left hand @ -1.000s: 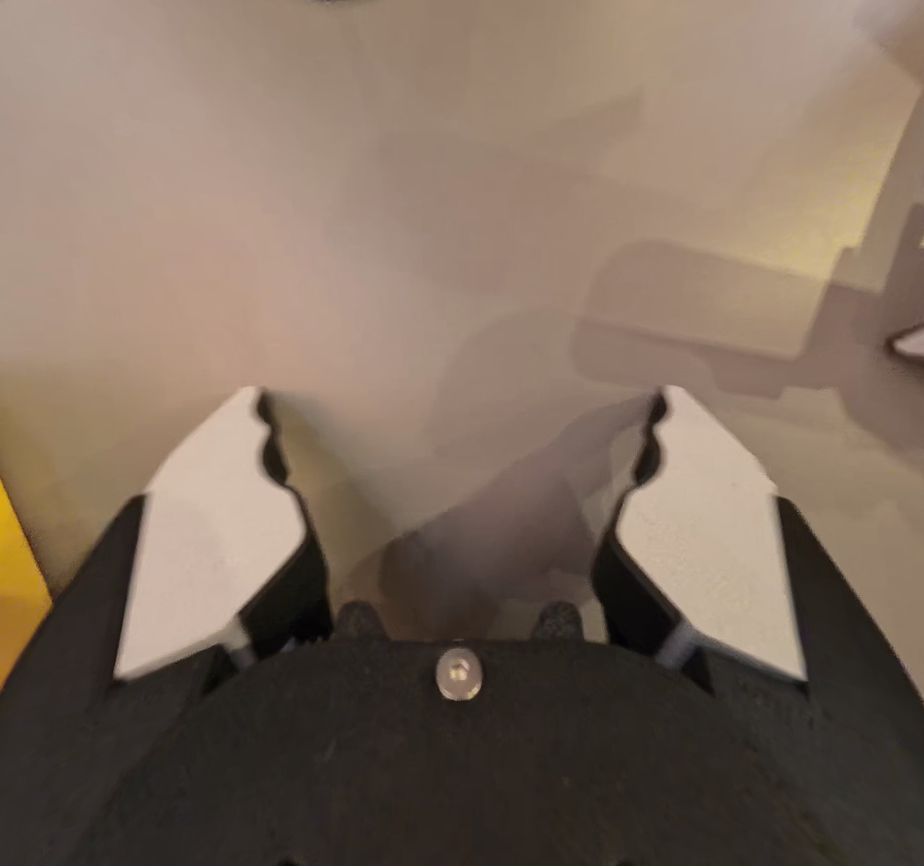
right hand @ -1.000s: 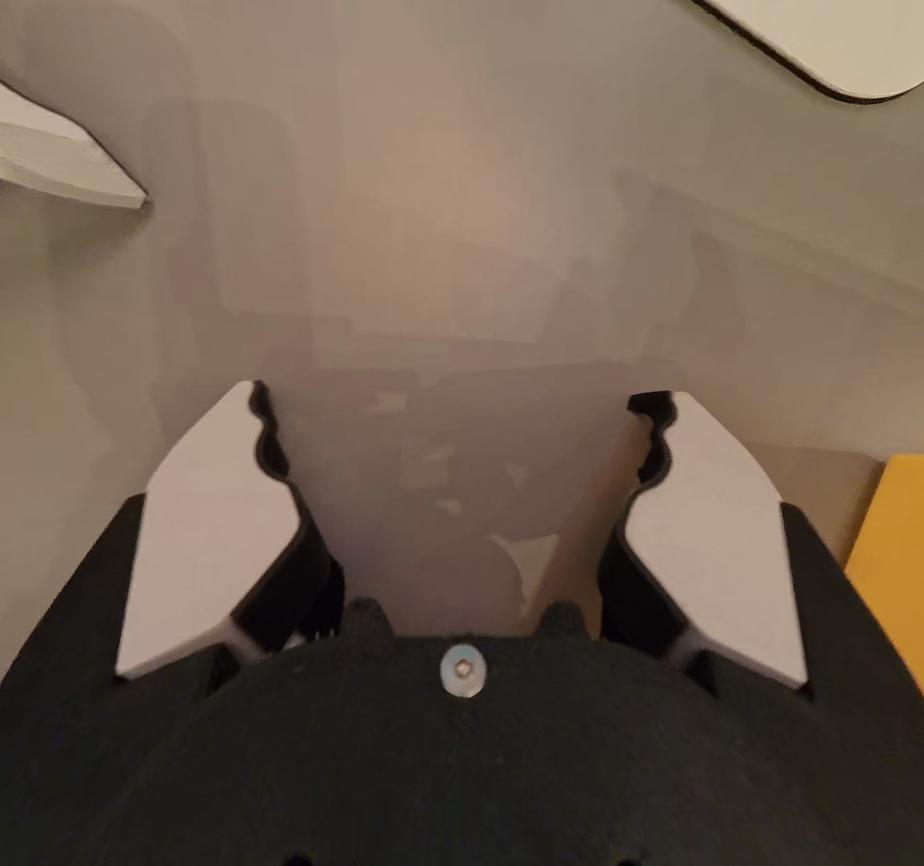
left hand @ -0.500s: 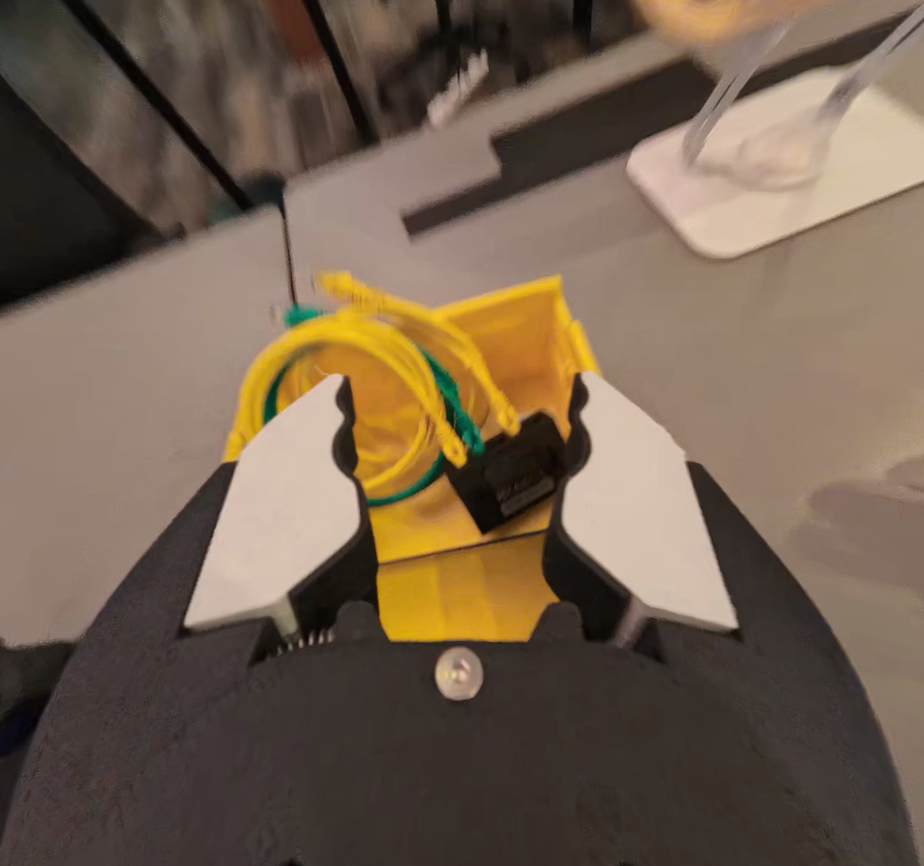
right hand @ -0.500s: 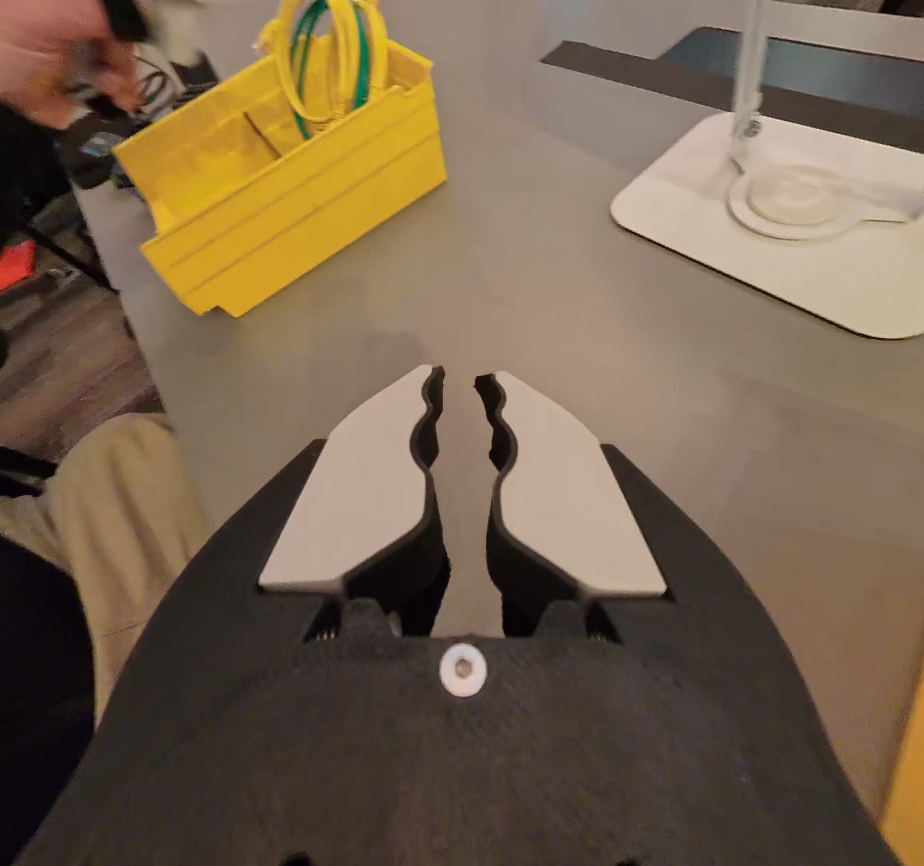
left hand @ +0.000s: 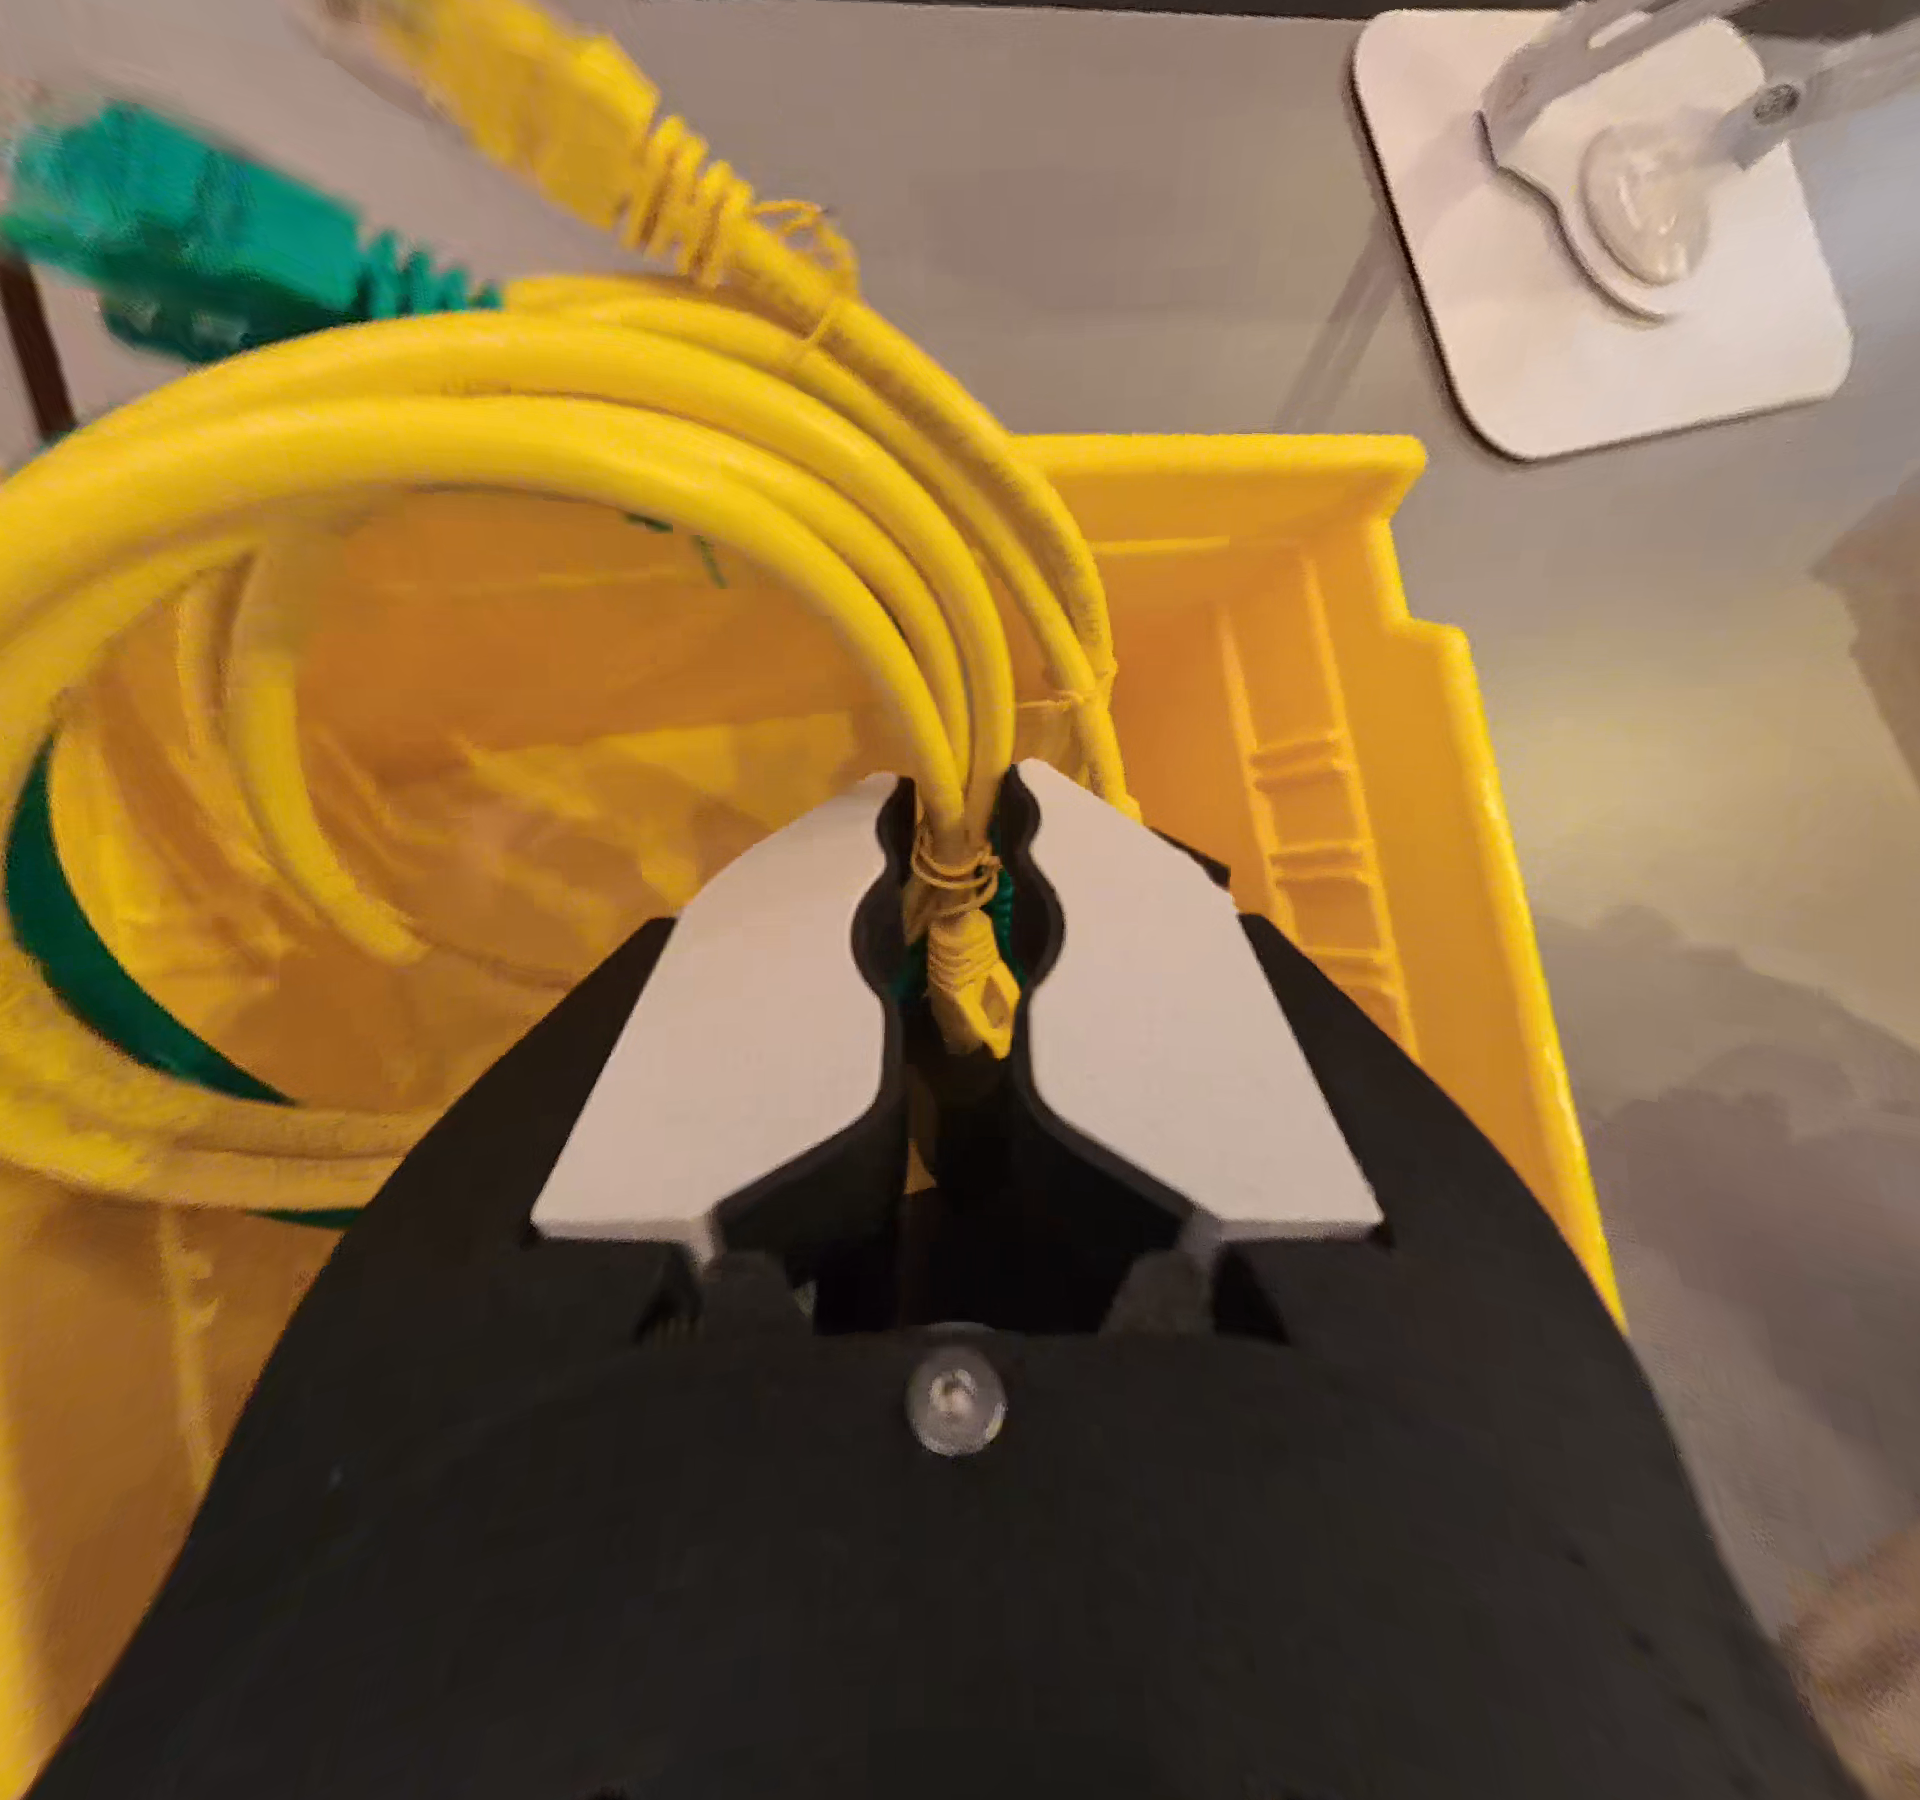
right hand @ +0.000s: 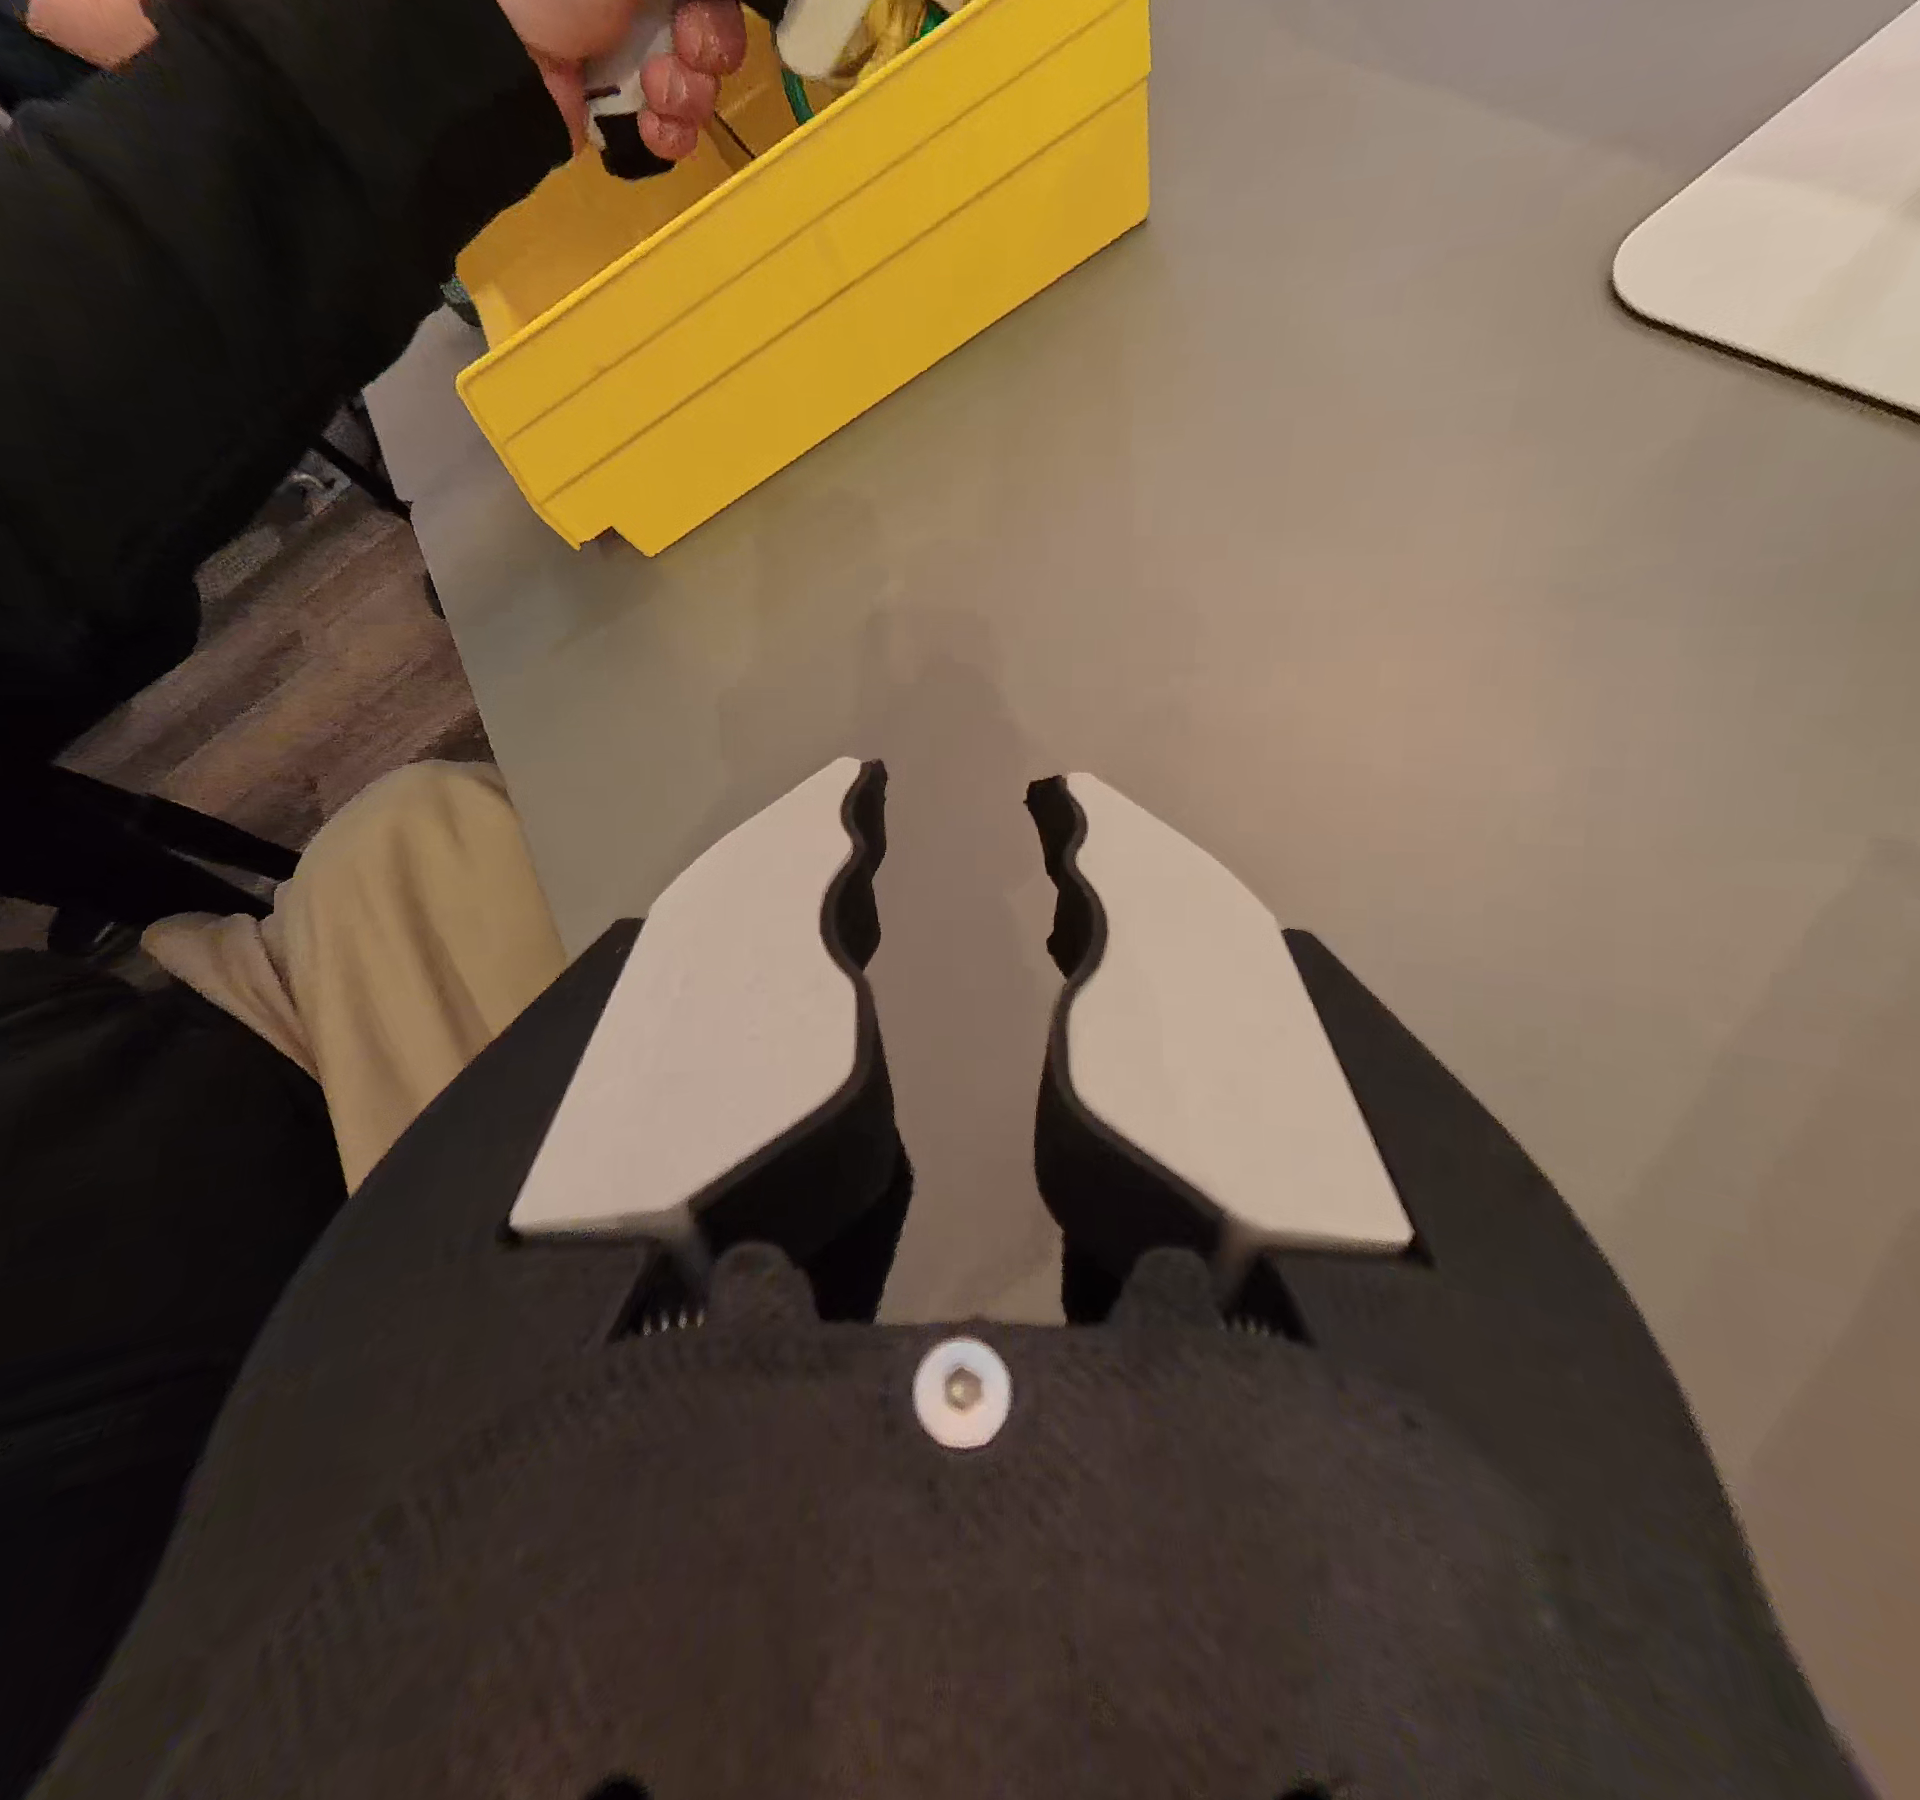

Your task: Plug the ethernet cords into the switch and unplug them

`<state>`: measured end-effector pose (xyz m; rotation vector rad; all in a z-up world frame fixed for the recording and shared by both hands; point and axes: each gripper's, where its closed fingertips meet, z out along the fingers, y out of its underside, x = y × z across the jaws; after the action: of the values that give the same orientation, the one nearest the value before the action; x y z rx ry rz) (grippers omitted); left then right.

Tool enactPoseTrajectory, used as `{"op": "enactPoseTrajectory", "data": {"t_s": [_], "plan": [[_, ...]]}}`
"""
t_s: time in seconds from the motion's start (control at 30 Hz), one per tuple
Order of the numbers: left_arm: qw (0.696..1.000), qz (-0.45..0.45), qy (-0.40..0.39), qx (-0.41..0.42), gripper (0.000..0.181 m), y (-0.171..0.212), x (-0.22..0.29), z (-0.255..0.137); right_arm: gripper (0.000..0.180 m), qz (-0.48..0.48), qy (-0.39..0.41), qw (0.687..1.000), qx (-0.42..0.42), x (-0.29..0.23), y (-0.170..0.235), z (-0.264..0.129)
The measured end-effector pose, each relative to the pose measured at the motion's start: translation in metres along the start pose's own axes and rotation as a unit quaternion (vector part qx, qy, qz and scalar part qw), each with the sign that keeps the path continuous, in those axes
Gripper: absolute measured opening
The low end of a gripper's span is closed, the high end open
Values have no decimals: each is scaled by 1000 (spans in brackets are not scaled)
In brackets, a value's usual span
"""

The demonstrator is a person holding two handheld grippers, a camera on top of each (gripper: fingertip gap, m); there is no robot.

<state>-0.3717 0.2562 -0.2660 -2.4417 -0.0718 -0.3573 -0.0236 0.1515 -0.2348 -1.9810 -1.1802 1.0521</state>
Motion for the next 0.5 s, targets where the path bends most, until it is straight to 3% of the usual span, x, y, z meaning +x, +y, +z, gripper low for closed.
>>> {"op": "enactPoseTrajectory", "data": {"t_s": [0.17, 0.3, 0.5], "plan": [[996, 41, -25, 73, 12, -23, 3, -28, 28, -4, -11, 1000, 6, 0, 1, 3], [986, 74, -24, 148, 12, -50, 21, -75, 32, -15, -12, 999, 34, -5, -13, -1], [957, 178, 2, 227, 12, -80, 96, -153, 45, -35, -59, 994, 82, -28, -48, -13]]}}
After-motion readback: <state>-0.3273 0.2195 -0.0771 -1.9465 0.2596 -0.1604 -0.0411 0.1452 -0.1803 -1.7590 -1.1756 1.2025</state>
